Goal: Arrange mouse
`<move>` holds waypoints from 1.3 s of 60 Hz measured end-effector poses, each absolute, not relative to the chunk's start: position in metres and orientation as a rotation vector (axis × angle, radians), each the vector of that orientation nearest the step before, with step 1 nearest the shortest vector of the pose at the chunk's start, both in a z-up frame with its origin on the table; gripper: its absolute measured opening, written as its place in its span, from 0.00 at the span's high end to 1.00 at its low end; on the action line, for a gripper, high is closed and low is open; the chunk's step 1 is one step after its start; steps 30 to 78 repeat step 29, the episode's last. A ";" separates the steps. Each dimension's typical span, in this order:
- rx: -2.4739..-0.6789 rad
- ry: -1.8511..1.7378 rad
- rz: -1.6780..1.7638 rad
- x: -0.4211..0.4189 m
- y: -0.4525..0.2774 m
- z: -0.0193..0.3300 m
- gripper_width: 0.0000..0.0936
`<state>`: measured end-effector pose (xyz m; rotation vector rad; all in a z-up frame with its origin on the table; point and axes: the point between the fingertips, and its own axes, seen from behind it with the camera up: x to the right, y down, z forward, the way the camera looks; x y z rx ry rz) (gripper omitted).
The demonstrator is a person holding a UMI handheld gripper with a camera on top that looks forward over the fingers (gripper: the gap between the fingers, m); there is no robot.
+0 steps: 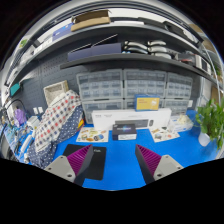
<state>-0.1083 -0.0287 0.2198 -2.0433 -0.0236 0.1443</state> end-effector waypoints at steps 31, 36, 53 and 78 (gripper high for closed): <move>-2.050 0.057 0.081 -0.029 -0.054 0.214 0.09; -2.050 0.057 0.081 -0.029 -0.054 0.214 0.09; -2.050 0.057 0.081 -0.029 -0.054 0.214 0.09; -2.050 0.057 0.081 -0.029 -0.054 0.214 0.09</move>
